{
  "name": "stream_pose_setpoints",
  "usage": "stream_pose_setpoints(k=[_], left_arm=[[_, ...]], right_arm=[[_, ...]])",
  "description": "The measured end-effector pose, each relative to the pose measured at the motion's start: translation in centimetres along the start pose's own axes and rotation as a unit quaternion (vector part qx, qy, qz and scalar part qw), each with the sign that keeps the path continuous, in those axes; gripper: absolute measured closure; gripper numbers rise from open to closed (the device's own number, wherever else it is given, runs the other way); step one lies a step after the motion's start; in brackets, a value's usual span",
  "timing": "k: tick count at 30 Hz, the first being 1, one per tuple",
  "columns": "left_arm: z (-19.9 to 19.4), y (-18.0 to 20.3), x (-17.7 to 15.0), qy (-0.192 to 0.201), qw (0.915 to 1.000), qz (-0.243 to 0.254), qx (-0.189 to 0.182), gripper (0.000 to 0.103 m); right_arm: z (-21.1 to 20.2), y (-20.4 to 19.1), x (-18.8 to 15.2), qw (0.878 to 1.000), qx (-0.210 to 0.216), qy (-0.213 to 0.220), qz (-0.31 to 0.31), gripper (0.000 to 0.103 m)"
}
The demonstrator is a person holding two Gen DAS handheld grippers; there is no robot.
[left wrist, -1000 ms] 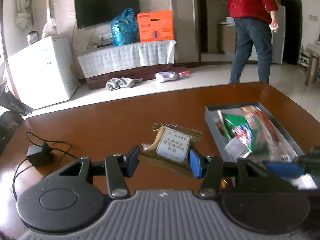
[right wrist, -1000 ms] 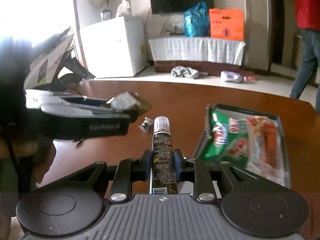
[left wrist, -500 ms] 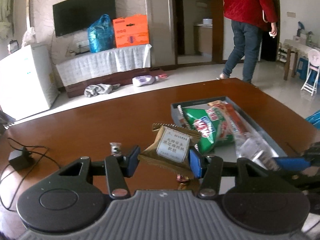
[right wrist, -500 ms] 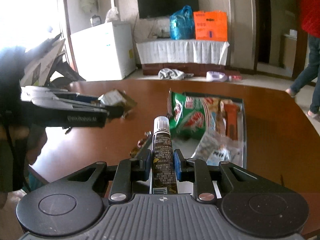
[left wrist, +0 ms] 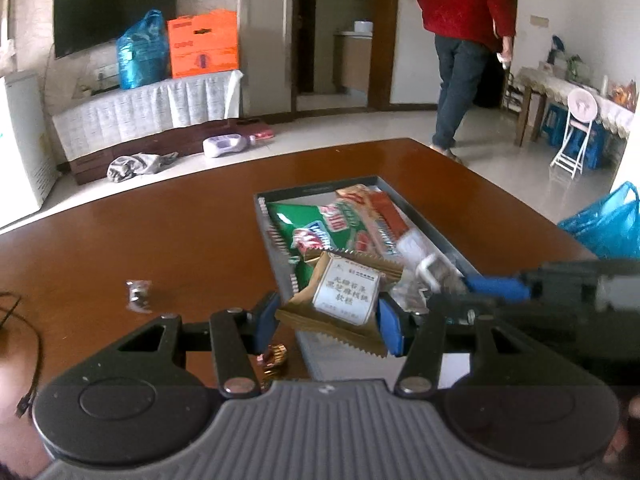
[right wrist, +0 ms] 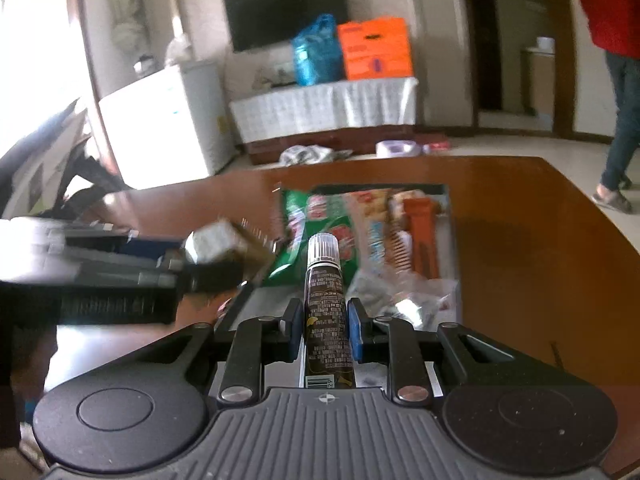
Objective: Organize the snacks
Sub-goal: 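Lower the biscuit packet with the left tool while the right tool lowers the sauce tube into the box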
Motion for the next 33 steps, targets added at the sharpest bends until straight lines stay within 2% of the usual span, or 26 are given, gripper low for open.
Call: stream_pose_setpoints(k=[7, 11, 21, 29, 33], left_arm=[[3.1, 2.2, -0.2, -0.028, 0.9995, 0.007, -0.012, 0.052], [5.1, 2.3, -1.0, -0.043, 0.999, 0.007, -0.007, 0.052], [8.1, 1.5, -0.7, -0.044, 0.9989, 0.015, 0.006, 0.052], [10.2, 0.7, -0.6, -0.03, 0.9992, 0.014, 0.023, 0.052], [11.0, 0.3, -0.3, -0.032, 0.9993, -0.001, 0.019, 0.052]], right_arm=[[2.3, 3.3, 2.6, 0.999, -0.021, 0.015, 0.02, 0.078], [3.6, 4.4, 2.2, 0.999, -0.021, 0.008, 0.03, 0.078], [6.2, 5.6, 2.0, 0.998, -0.006, -0.011, 0.061, 0.078], [6.6, 6.3, 1.8, 0.998, -0.013, 0.003, 0.068, 0.078], [6.5, 6.8, 1.7, 0.997, -0.02, 0.009, 0.069, 0.078]])
Point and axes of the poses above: each gripper's, at about its wrist camera, not at the fingertips, and z roughly the way its jaws point, y to its right, x to its top, the point moved 10 cm from there along z, roughly the way its jaws point, and after that the axes turned 10 degrees about -z, right-handed, at the moved point
